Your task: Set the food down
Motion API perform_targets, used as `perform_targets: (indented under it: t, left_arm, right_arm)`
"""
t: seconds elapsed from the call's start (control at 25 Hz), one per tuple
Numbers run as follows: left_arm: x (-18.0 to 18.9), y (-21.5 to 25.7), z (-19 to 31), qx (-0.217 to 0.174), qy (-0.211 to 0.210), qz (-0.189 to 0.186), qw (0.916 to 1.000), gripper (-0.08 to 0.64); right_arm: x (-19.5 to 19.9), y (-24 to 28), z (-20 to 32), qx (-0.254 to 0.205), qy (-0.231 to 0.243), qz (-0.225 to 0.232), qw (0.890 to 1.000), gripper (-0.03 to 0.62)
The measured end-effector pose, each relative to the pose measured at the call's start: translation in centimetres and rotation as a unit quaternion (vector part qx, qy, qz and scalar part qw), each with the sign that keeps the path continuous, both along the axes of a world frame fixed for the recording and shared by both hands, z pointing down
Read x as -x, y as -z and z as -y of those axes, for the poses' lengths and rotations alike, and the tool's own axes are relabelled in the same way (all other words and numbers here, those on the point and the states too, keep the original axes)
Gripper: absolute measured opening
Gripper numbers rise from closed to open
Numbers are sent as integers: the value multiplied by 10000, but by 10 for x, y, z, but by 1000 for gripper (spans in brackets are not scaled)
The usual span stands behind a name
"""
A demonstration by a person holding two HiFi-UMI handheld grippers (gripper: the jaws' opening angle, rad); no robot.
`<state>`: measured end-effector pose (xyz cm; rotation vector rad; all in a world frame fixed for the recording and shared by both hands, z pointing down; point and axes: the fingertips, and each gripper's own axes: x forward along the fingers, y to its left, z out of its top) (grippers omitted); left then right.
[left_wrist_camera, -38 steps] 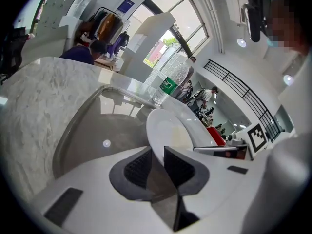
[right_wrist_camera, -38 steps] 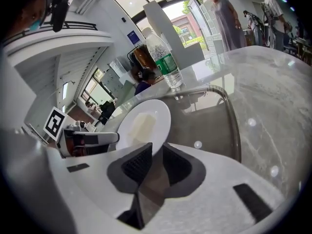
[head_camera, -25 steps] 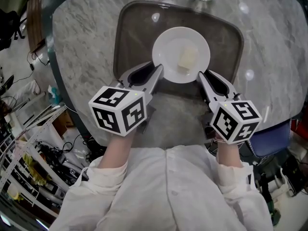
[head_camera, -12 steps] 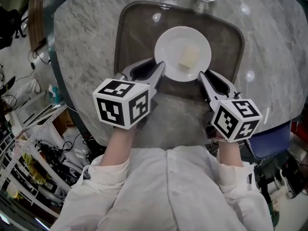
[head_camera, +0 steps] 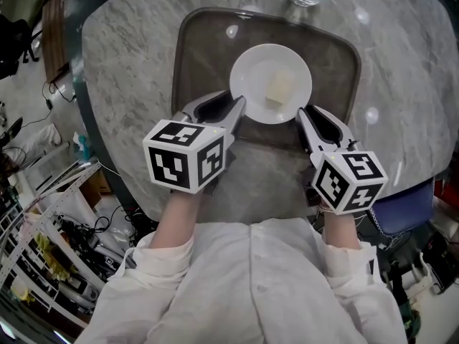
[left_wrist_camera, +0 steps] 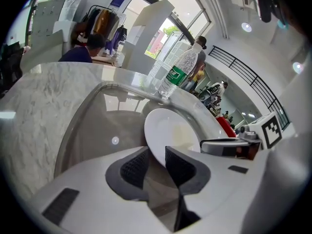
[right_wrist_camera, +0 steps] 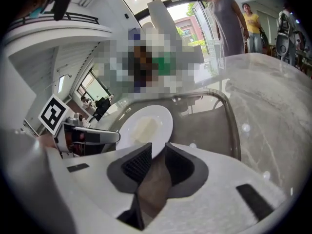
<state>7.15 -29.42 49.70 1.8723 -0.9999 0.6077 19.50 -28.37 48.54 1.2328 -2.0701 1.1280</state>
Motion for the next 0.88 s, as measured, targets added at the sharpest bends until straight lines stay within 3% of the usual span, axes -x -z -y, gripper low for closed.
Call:
perform_targets:
  t: [0.24, 0.64, 0.88]
  left_arm:
    - [13, 11, 2, -256, 118, 172, 9995, 126]
    - [43, 64, -18, -1009, 109, -53, 9948, 125]
    - [43, 103, -47, -1603, -65, -836, 9835, 120]
  right_arm:
    - [-5, 21, -3, -277, -166, -53, 9995, 46]
    - [18, 67, -39, -906, -288, 145, 9954, 46]
    - [35, 91, -71, -1219, -526, 336, 9906, 36]
